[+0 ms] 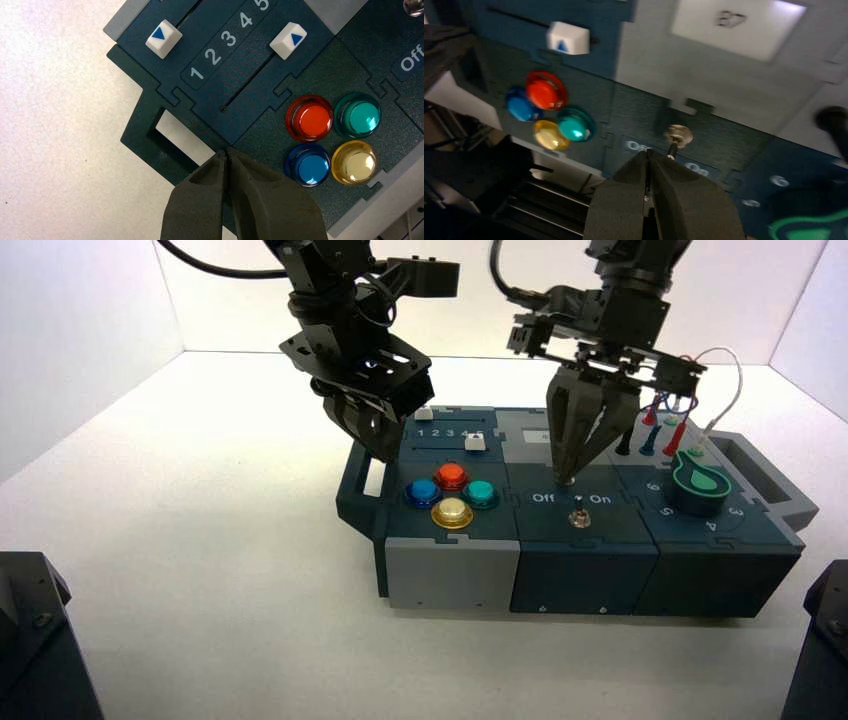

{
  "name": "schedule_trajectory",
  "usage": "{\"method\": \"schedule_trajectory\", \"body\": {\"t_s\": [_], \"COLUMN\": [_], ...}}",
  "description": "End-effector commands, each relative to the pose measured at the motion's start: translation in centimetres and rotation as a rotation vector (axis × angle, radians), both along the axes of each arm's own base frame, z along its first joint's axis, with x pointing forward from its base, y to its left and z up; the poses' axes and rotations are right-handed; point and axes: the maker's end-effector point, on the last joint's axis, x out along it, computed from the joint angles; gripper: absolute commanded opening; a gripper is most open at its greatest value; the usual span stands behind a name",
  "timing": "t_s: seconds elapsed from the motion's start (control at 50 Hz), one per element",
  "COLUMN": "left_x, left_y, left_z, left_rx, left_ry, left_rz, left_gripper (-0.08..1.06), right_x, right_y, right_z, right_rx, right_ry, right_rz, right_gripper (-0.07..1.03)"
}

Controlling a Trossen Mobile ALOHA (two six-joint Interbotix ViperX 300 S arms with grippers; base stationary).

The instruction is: Flip the top switch on with the right gripper.

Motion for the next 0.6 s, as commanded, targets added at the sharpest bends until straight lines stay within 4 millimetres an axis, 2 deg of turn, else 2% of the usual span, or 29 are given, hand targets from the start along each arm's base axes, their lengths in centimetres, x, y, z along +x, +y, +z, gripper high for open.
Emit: {"method": "schedule_trajectory", "body": {"t_s": [0.02,0.24,0.44,0.6], "left_x": [-1.0,-0.9,-0.7,-0.7], "left_y": [1.0,0.8,0.7,0.9], "left_z": [-1.7,-1.6,-1.3,-0.6], "left_rx": [0.051,0.044,0.027,-0.01], "left_ry": [0.043,0.034,0.013,-0.026], "left_rz": [-0.015,-0.019,-0.018,-0.01], "left_gripper": [-0.03,-0.03,-0.03,-0.03], "right_x": [0.5,1.2,3.1,3.5], "right_y": [-1.6,-1.4,-0.3,0.6], "right_z": [0.0,0.5,3.4,6.3], "right_rx": [-0.027,-0.018,0.039,0.089], "right_ry": [-0.001,-0.035,-0.147,-0.26], "right_rz": [-0.02,-0.015,0.007,0.05], "right_gripper": [-0.02,-0.02,-0.02,-0.02]}}
